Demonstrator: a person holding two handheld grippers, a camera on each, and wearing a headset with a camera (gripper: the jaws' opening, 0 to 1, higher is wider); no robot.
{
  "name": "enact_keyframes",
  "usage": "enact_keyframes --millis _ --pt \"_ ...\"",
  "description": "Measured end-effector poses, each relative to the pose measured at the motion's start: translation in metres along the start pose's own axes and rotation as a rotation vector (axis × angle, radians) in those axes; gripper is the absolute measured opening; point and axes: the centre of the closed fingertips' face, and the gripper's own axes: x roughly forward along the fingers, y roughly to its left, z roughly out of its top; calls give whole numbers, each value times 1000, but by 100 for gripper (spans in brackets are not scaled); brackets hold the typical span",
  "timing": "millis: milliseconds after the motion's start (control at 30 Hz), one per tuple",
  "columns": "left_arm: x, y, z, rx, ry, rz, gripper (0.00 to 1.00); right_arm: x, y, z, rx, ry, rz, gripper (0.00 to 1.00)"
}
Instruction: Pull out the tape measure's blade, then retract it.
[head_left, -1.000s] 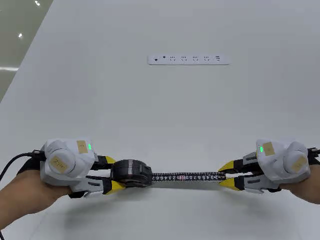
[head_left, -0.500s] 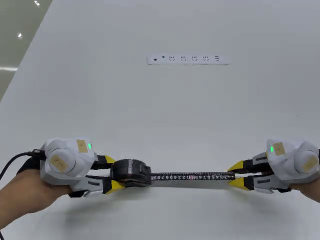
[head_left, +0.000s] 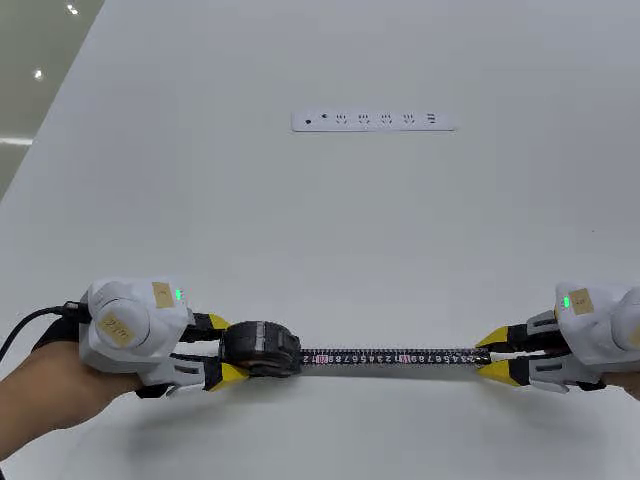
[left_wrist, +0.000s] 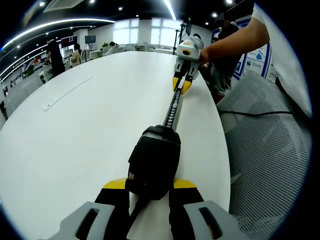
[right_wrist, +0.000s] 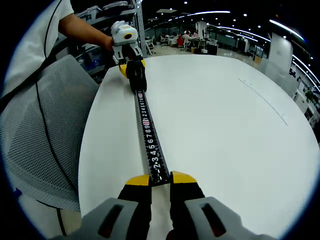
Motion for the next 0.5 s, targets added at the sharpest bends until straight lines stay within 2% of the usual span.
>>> enact_keyframes --millis 500 --pt "2 1 0 8 6 -1 27 -6 4 -15 40 18 -13 11"
